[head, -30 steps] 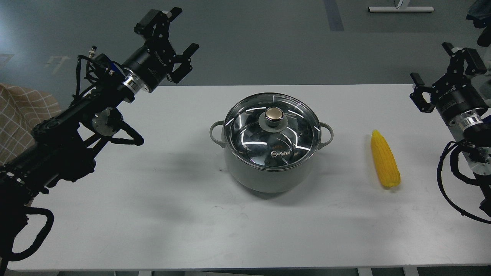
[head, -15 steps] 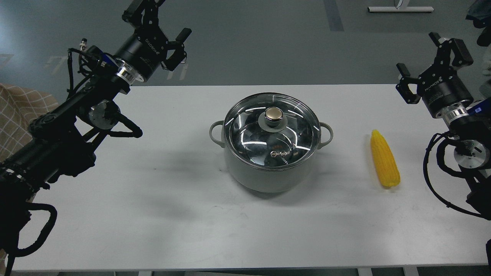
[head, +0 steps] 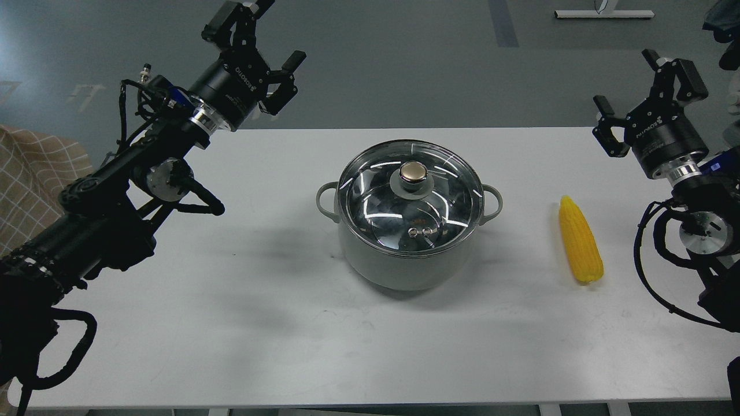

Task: Open pot and put corn in
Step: 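Raise the left gripper and move it toward the pot lid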

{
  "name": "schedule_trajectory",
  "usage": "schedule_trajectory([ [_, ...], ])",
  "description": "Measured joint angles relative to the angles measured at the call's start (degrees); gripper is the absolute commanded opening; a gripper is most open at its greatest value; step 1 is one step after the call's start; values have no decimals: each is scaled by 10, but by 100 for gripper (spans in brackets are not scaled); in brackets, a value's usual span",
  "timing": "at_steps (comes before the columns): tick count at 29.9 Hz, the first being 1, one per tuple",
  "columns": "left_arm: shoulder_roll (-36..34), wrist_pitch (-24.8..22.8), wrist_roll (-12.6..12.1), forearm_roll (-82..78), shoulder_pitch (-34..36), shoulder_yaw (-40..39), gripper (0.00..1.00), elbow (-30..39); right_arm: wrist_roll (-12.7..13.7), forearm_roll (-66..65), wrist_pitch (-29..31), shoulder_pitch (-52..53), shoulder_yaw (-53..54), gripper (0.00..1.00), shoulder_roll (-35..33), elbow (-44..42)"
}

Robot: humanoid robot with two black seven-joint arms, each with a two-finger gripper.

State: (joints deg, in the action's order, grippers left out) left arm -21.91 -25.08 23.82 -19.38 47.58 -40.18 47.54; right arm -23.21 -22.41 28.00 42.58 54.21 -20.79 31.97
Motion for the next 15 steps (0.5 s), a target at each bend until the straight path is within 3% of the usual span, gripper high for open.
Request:
schedule_trajectory([
  [15,34,-3,2,-19,-2,4,98,-22,-3,0,0,19,-6,100,10,-48],
])
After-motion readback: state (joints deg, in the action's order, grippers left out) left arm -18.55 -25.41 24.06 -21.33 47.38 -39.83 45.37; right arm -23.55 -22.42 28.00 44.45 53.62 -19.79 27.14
